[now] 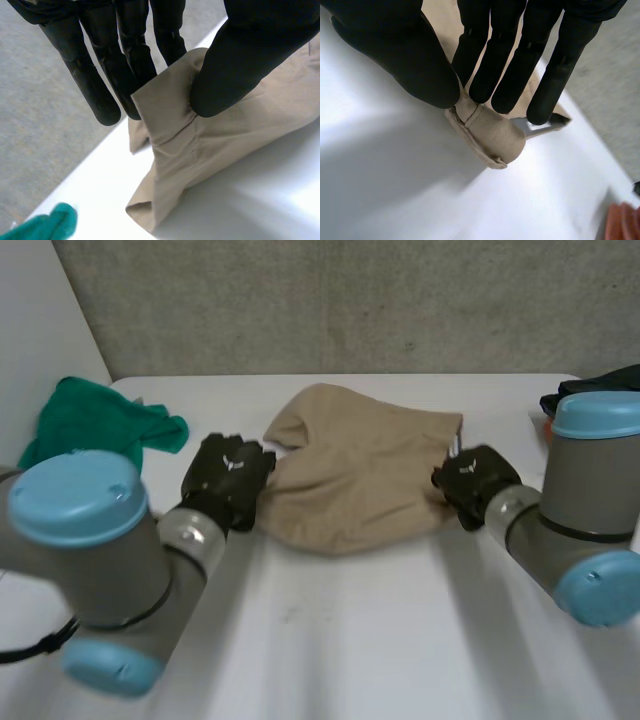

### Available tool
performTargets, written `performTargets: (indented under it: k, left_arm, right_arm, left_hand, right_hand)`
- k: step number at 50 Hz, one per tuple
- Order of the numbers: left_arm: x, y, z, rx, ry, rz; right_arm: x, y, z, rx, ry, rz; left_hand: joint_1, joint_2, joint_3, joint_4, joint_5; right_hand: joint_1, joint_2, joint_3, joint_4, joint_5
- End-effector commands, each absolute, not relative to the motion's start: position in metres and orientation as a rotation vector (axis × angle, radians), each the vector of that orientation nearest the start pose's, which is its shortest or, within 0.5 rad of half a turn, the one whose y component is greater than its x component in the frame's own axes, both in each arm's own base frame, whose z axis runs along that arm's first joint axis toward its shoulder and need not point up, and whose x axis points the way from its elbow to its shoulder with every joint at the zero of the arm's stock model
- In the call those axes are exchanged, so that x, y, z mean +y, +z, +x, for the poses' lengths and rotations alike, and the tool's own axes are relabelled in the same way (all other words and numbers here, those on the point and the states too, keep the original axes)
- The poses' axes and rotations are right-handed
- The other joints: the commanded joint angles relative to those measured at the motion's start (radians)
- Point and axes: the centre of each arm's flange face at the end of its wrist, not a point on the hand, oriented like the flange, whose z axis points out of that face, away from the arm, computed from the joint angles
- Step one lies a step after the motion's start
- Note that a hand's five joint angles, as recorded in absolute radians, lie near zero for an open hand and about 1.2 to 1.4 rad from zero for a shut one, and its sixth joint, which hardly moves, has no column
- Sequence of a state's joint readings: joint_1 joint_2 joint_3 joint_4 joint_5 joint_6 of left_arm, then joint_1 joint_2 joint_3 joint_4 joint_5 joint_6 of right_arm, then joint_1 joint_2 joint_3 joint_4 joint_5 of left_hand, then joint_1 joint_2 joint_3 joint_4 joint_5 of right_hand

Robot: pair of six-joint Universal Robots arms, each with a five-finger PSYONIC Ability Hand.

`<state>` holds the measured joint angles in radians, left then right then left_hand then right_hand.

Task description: Fold the laundry.

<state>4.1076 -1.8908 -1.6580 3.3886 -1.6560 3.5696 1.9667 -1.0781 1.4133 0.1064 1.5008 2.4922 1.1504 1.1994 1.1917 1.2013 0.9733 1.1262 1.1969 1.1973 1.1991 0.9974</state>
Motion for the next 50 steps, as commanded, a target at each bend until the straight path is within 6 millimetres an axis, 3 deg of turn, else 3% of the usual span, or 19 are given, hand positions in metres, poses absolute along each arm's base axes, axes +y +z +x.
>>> performTargets:
  k: [1,6,12,16,22,26,33,36,41,47,48,50]
  left_arm:
    - [-0.155,0.199,-0.282,2.264,-1.868,1.308]
    - [-0.119,0.187,-0.267,2.368,-1.615,1.447]
    - [-0.075,0.190,-0.260,2.408,-1.422,1.632]
    - [-0.068,0.200,-0.260,2.382,-1.471,1.650]
    - [-0.075,0.205,-0.267,2.364,-1.552,1.628]
    - [-0.093,0.195,-0.282,2.327,-1.633,1.601]
    - [-0.155,0.180,-0.313,2.280,-1.791,1.434]
    - [-0.178,0.180,-0.327,2.259,-1.850,1.389]
    - [-0.215,0.197,-0.348,2.157,-2.027,1.299]
    - [-0.280,0.204,-0.375,1.833,-2.224,1.200]
    - [-0.289,0.211,-0.378,1.774,-2.252,1.180]
    - [-0.313,0.242,-0.384,1.558,-2.349,1.094]
  right_arm:
    - [-0.229,0.180,0.243,2.397,-1.410,-1.711]
    - [-0.192,0.184,0.223,2.403,-1.242,-1.877]
    - [-0.166,0.199,0.200,2.429,-1.265,-1.882]
    - [-0.155,0.203,0.194,2.424,-1.287,-1.896]
    - [-0.159,0.205,0.193,2.424,-1.322,-1.885]
    - [-0.172,0.203,0.197,2.405,-1.374,-1.864]
    - [-0.212,0.180,0.215,2.358,-1.437,-1.852]
    - [-0.228,0.181,0.219,2.373,-1.485,-1.819]
    - [-0.264,0.196,0.229,2.346,-1.727,-1.664]
    - [-0.315,0.201,0.245,2.223,-2.046,-1.557]
    - [-0.324,0.206,0.249,2.190,-2.109,-1.541]
    - [-0.348,0.227,0.260,2.072,-2.323,-1.469]
  left_hand:
    - [0.246,0.197,0.205,0.195,0.248]
    - [0.246,0.197,0.205,0.195,0.248]
    - [0.246,0.197,0.205,0.195,0.248]
    - [0.246,0.197,0.205,0.195,0.248]
    - [0.246,0.197,0.205,0.195,0.248]
    - [0.246,0.197,0.205,0.195,0.248]
    - [0.246,0.197,0.205,0.195,0.248]
    - [0.246,0.197,0.205,0.195,0.248]
    - [0.246,0.197,0.205,0.195,0.248]
    - [0.246,0.197,0.205,0.195,0.248]
    - [0.246,0.197,0.205,0.195,0.248]
    - [0.246,0.197,0.205,0.195,0.248]
  right_hand:
    - [0.270,0.199,0.199,0.197,0.224]
    - [0.270,0.199,0.199,0.197,0.224]
    - [0.270,0.199,0.199,0.197,0.224]
    - [0.270,0.199,0.199,0.197,0.224]
    - [0.270,0.199,0.199,0.197,0.224]
    - [0.270,0.199,0.199,0.197,0.224]
    - [0.270,0.199,0.199,0.197,0.224]
    - [0.270,0.199,0.199,0.197,0.224]
    - [0.270,0.199,0.199,0.197,0.224]
    - [0.270,0.199,0.199,0.197,0.224]
    - [0.270,0.199,0.199,0.197,0.224]
    - [0.270,0.199,0.199,0.197,0.224]
